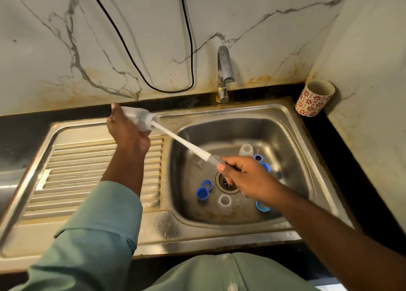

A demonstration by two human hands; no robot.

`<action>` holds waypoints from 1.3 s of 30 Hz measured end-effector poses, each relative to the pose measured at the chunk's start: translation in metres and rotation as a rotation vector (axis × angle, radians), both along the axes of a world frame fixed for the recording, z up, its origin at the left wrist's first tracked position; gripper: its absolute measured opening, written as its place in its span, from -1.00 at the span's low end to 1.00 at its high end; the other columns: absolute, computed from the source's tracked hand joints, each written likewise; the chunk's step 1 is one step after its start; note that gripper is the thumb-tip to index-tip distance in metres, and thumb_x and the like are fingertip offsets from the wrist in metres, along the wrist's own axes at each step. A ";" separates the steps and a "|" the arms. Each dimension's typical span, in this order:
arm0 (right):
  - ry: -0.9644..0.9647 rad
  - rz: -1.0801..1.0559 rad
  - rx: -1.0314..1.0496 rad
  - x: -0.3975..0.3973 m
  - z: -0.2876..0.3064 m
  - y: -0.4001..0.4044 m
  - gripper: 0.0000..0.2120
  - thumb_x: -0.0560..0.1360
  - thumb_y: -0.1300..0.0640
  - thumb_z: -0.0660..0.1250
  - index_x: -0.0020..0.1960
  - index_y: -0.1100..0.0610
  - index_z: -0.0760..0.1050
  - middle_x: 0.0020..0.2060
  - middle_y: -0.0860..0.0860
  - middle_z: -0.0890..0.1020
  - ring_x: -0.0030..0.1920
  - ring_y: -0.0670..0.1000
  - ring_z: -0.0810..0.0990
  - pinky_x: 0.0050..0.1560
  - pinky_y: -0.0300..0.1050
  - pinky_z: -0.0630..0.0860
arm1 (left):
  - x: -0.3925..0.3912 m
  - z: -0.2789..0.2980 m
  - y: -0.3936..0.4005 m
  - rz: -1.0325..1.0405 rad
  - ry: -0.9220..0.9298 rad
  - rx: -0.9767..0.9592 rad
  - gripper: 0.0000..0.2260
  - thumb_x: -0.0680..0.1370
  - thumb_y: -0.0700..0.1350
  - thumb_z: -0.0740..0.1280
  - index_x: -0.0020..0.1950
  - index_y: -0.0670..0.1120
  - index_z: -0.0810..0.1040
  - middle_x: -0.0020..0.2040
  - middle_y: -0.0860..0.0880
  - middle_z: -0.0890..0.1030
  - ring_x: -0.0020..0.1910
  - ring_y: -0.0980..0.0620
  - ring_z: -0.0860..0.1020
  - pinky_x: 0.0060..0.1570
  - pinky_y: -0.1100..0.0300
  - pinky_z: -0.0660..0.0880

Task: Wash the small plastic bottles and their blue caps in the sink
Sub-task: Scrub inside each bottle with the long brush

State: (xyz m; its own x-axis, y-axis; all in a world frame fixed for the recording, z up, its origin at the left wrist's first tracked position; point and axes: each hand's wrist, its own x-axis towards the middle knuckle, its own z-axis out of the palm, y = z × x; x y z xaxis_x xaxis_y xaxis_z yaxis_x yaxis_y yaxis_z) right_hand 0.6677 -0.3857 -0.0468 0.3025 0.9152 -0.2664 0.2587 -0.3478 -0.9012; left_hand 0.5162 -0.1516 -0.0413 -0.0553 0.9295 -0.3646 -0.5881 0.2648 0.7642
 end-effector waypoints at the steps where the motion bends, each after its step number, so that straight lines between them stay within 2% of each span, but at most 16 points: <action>1: 0.136 -0.067 0.003 -0.007 -0.003 -0.005 -0.77 0.61 0.08 0.25 0.10 0.21 0.58 -0.37 0.03 0.47 -0.52 -0.17 0.32 -0.53 -0.30 0.26 | 0.002 -0.002 -0.005 -0.019 -0.006 0.011 -0.62 0.61 0.09 0.31 0.35 -0.03 0.33 0.23 -0.16 0.47 0.12 -0.16 0.56 -0.08 -0.08 0.63; 5: 0.789 -0.056 -0.096 -0.012 -0.005 -0.020 -0.75 0.63 0.07 0.22 0.16 0.16 0.59 -0.38 0.07 0.43 -0.61 -0.13 0.20 -0.62 -0.30 0.07 | 0.013 -0.005 -0.011 -0.322 -0.076 0.050 -0.64 0.60 0.14 0.28 0.22 -0.08 0.34 -0.12 -0.11 0.46 -0.23 -0.06 0.52 -0.28 0.07 0.54; 7: 0.906 0.007 -0.168 0.011 0.001 -0.025 -0.71 0.60 0.05 0.22 0.18 0.17 0.59 -0.40 0.05 0.39 -0.64 -0.15 0.19 -0.64 -0.30 0.02 | 0.013 0.000 -0.003 -0.373 -0.088 0.066 -0.68 0.59 0.15 0.30 0.13 -0.06 0.34 -0.22 -0.07 0.45 -0.30 -0.03 0.50 -0.32 0.10 0.49; 8: 0.772 0.017 -0.183 0.024 0.004 -0.025 -0.71 0.58 0.04 0.24 0.17 0.17 0.60 -0.41 0.05 0.41 -0.64 -0.15 0.21 -0.65 -0.30 0.05 | 0.013 0.003 -0.002 -0.367 -0.046 0.080 -0.68 0.58 0.14 0.31 0.12 -0.07 0.36 -0.20 -0.05 0.45 -0.27 -0.03 0.50 -0.32 0.10 0.50; 11: -0.004 -0.024 -0.045 0.036 0.018 -0.017 -0.81 0.59 0.09 0.29 0.13 0.08 0.62 -0.41 0.03 0.50 -0.58 -0.18 0.33 -0.59 -0.31 0.24 | 0.023 0.003 -0.012 -0.290 0.161 0.162 -0.64 0.64 0.06 0.26 0.35 -0.10 0.35 0.01 -0.02 0.46 -0.08 0.03 0.52 -0.32 0.23 0.57; 12: -0.020 -0.026 -0.006 0.033 0.020 -0.017 -0.83 0.59 0.10 0.29 0.12 0.03 0.62 -0.41 0.02 0.50 -0.57 -0.18 0.35 -0.58 -0.32 0.26 | 0.024 -0.001 -0.013 -0.279 0.153 0.169 -0.64 0.64 0.04 0.26 0.35 -0.12 0.34 0.02 -0.05 0.44 -0.09 0.02 0.52 -0.32 0.25 0.57; 15: 0.360 0.059 -0.078 0.025 0.022 -0.023 -0.78 0.59 0.07 0.28 0.17 0.09 0.59 -0.40 0.05 0.49 -0.57 -0.10 0.29 -0.61 -0.27 0.19 | 0.021 0.000 -0.009 -0.312 0.008 0.150 -0.66 0.55 0.10 0.36 0.12 -0.12 0.40 -0.10 -0.13 0.42 -0.18 -0.10 0.49 -0.29 0.08 0.53; 18: -0.229 0.017 -0.041 0.037 0.020 -0.022 -0.79 0.57 0.05 0.32 0.18 0.01 0.59 -0.38 0.00 0.55 -0.46 -0.13 0.42 -0.46 -0.23 0.38 | 0.018 -0.004 -0.010 -0.259 0.125 0.099 -0.53 0.57 0.07 0.38 0.36 -0.14 0.37 0.10 -0.19 0.46 -0.04 -0.10 0.57 -0.12 -0.03 0.64; 22: -0.183 0.103 -0.013 0.030 0.019 -0.023 -0.75 0.54 0.07 0.37 0.21 0.06 0.60 -0.38 -0.13 0.63 -0.45 -0.11 0.49 -0.40 -0.27 0.47 | 0.018 -0.007 -0.015 -0.203 0.063 0.014 -0.48 0.51 0.10 0.44 0.30 -0.12 0.33 0.13 -0.17 0.45 0.04 -0.19 0.54 -0.05 -0.16 0.61; 25: -0.505 0.000 -0.005 0.051 0.019 -0.028 -0.60 0.49 -0.03 0.41 0.32 -0.09 0.52 -0.04 -0.14 0.61 -0.13 -0.07 0.61 -0.01 -0.05 0.60 | 0.013 -0.010 -0.016 -0.115 0.094 -0.050 -0.55 0.55 0.08 0.41 0.34 0.01 0.30 0.23 -0.12 0.47 0.13 -0.14 0.58 0.00 -0.20 0.61; 28: -0.868 -0.020 0.097 0.051 0.016 -0.035 -0.58 0.50 -0.14 0.34 0.33 -0.06 0.50 0.01 -0.07 0.57 -0.12 -0.03 0.60 -0.09 -0.04 0.58 | 0.009 -0.014 -0.019 -0.139 -0.006 -0.087 -0.40 0.46 0.12 0.50 0.37 -0.06 0.33 0.23 -0.15 0.51 0.10 -0.16 0.61 -0.05 -0.15 0.64; 30: -0.803 -0.064 0.076 0.047 0.008 -0.037 -0.64 0.54 -0.14 0.28 0.27 -0.03 0.53 -0.06 -0.07 0.63 -0.12 -0.02 0.63 -0.08 0.01 0.60 | 0.008 -0.009 -0.023 -0.195 -0.068 -0.130 -0.28 0.38 0.19 0.54 0.42 -0.07 0.36 0.16 -0.14 0.53 0.01 -0.12 0.62 -0.14 -0.01 0.63; 33: -0.329 -0.094 -0.043 0.047 -0.002 -0.034 -0.87 0.58 -0.07 0.25 0.05 -0.14 0.56 -0.21 -0.06 0.64 -0.16 -0.06 0.63 0.01 0.09 0.59 | 0.011 -0.007 -0.023 -0.230 -0.100 -0.173 -0.32 0.42 0.21 0.49 0.43 -0.05 0.38 0.10 -0.13 0.53 -0.03 -0.08 0.60 -0.18 0.06 0.62; 34: -0.290 -0.091 -0.035 0.046 -0.005 -0.034 -0.89 0.59 -0.05 0.25 0.04 -0.18 0.54 -0.22 -0.08 0.63 -0.17 -0.10 0.62 0.01 0.05 0.59 | 0.013 -0.006 -0.023 -0.224 -0.105 -0.191 -0.36 0.45 0.19 0.48 0.42 -0.05 0.38 0.12 -0.14 0.53 0.01 -0.09 0.59 -0.19 0.06 0.62; 37: -0.544 -0.049 0.032 0.041 -0.010 -0.035 -0.63 0.53 -0.15 0.31 0.30 -0.15 0.42 -0.12 -0.23 0.50 -0.16 -0.19 0.54 -0.13 -0.16 0.53 | 0.017 -0.005 -0.026 -0.198 -0.137 -0.222 -0.43 0.50 0.16 0.44 0.41 -0.05 0.38 0.15 -0.17 0.51 0.01 -0.11 0.58 -0.28 0.07 0.62; 39: -0.698 -0.074 0.042 0.040 -0.013 -0.035 -0.53 0.42 -0.18 0.44 0.25 -0.12 0.39 -0.06 -0.25 0.40 -0.17 -0.17 0.50 -0.18 -0.18 0.49 | 0.018 -0.005 -0.029 -0.182 -0.137 -0.235 -0.46 0.52 0.14 0.42 0.40 -0.06 0.38 0.10 -0.18 0.51 -0.07 -0.10 0.58 -0.33 0.09 0.61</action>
